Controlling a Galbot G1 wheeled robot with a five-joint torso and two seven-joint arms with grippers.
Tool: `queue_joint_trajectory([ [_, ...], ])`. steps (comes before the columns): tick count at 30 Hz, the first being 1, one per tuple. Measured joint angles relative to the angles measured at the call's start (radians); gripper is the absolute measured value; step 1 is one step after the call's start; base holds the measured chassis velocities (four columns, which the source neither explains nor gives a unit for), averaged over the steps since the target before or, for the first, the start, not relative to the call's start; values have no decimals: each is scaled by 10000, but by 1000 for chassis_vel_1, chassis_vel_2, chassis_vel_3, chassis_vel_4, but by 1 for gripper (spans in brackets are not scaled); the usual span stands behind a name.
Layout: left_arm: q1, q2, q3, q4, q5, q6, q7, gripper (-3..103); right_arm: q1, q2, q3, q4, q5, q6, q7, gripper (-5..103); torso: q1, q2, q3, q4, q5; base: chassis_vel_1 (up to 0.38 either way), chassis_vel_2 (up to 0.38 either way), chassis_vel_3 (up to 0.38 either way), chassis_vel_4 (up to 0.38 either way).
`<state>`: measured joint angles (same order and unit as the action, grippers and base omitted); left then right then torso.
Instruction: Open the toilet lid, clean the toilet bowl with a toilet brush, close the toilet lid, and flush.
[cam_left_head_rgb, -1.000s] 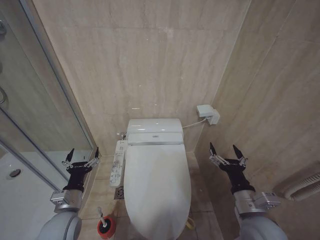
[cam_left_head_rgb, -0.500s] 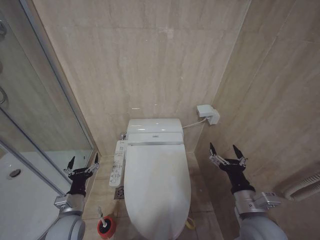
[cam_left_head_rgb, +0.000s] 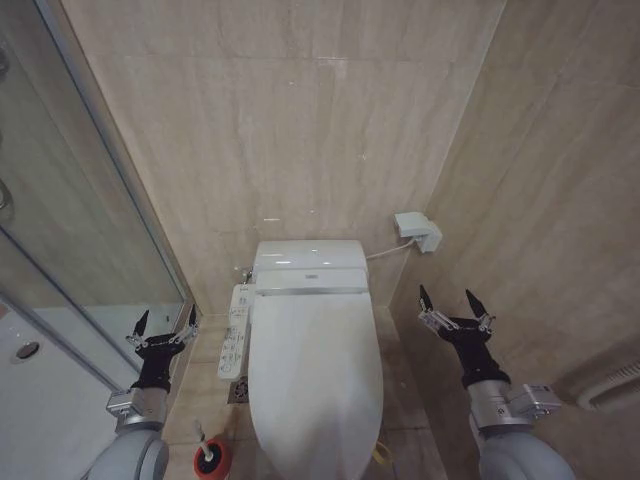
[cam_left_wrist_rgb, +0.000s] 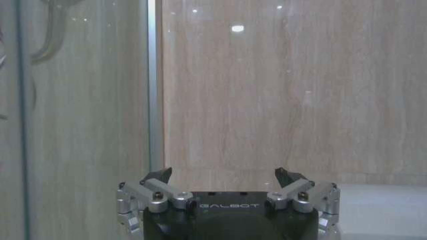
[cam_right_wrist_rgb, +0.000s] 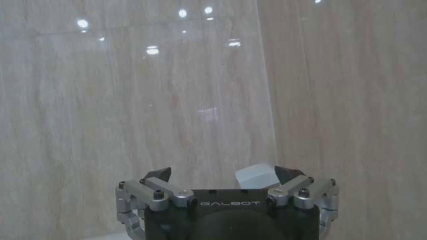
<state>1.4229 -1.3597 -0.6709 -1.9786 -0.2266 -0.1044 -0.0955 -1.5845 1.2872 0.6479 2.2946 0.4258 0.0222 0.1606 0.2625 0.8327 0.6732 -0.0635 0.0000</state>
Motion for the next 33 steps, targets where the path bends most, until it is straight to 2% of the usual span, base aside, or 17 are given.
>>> queue_joint_trajectory([
  [17,-31,1,1,76,70,-122,88,100,-1,0,0,0,0,0,0,100,-6,0,-2,-2,0,-20,22,17,-20],
  [33,-142,51,23,137,60,-120,135,100,2,0,0,0,0,0,0,100,5,-4,2,-2,-1,-76,65,80,-77],
])
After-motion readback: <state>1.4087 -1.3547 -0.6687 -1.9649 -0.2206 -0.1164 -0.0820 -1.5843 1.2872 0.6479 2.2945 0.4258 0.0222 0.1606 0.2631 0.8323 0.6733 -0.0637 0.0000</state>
